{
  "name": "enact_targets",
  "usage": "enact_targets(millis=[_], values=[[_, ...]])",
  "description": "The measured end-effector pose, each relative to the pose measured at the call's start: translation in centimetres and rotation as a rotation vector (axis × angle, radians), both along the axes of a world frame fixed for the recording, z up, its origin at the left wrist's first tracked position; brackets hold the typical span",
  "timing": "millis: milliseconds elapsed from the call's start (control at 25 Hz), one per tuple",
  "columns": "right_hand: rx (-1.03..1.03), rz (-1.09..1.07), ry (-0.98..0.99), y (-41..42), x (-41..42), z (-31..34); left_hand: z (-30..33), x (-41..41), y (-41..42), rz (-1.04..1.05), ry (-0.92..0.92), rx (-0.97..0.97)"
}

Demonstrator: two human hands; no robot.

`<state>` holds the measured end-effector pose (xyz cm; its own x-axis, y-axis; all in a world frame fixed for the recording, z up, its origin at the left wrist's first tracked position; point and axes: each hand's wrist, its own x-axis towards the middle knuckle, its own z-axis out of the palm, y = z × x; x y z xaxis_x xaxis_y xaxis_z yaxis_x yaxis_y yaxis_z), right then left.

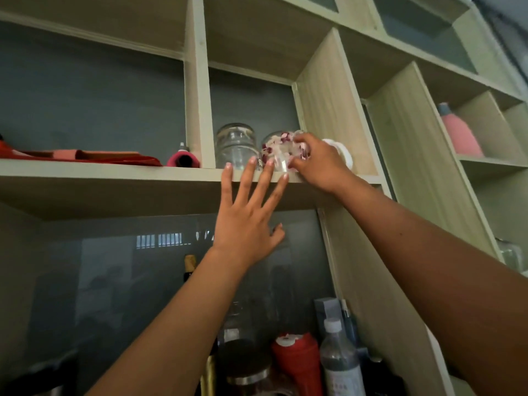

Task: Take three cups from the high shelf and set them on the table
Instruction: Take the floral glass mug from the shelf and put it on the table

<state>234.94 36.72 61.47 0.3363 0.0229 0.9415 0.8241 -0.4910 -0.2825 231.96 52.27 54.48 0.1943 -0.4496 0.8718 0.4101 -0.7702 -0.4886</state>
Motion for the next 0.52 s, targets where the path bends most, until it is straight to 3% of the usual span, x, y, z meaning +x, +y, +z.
enact_targets(millis=[160,320,520], values=[[0.318,0.262,0.221,0.2,0.6,2.4,0.0,0.0,0.1,0.008,0.0,-0.005],[0.329,0.415,0.422,-0.1,-0.5,4.1,-0.1,-0.3,-0.2,0.011,0.019,-0.019],[0.326,0.419,0.404,-0.4,-1.4,4.4,0.0,-0.9,-0.7,-0.032,0.087,-0.054]])
